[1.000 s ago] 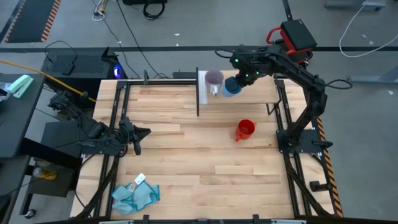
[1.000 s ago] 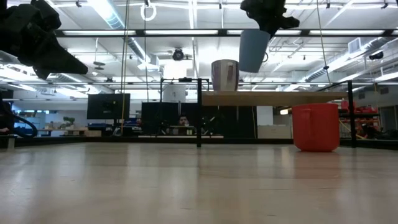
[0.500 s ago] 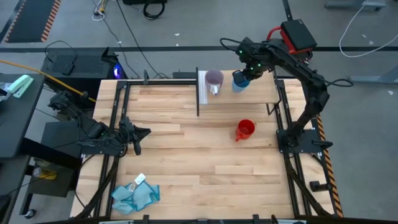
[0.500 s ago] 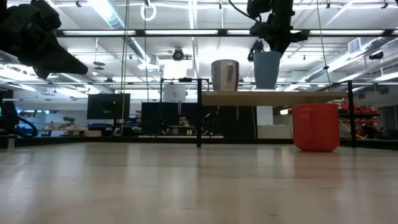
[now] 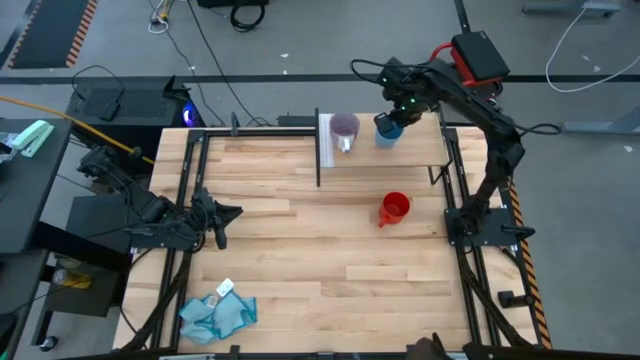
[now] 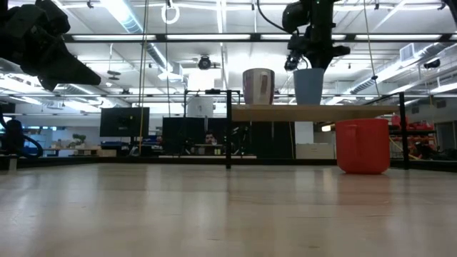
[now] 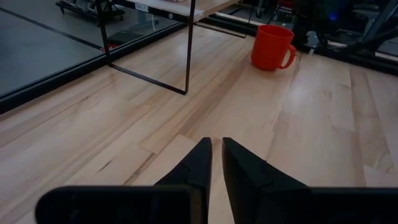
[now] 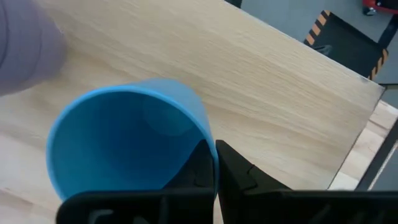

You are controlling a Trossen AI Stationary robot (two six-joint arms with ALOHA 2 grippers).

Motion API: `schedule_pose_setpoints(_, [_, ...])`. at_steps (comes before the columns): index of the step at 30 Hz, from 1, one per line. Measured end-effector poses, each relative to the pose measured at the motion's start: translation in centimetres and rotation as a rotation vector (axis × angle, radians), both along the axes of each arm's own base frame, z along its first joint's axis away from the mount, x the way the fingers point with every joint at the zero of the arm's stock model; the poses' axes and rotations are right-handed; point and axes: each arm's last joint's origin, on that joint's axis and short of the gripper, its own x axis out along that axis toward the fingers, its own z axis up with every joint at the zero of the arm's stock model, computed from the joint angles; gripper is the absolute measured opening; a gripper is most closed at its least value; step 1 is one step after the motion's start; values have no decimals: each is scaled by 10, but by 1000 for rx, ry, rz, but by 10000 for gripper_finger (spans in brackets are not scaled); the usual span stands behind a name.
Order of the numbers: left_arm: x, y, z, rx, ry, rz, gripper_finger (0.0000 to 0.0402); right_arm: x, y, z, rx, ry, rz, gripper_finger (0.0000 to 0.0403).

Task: Stack small to large cups/mugs on shelf
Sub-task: Put the blue mug on the shelf

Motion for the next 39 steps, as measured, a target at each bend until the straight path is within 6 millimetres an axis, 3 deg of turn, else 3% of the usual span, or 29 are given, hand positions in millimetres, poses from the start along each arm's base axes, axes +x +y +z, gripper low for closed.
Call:
schedule_pose_setpoints(15, [0,0,0,0,0,0,52,4,-6,-2,3,9,23,7])
schedule_pose_setpoints(28, [0,0,0,0,1,0,52,6,-8,-2,-12,-2,14,66])
schedule_pose_setpoints(39, [0,0,0,1,1,0,59,5,-8,-2,-29,13,9,91])
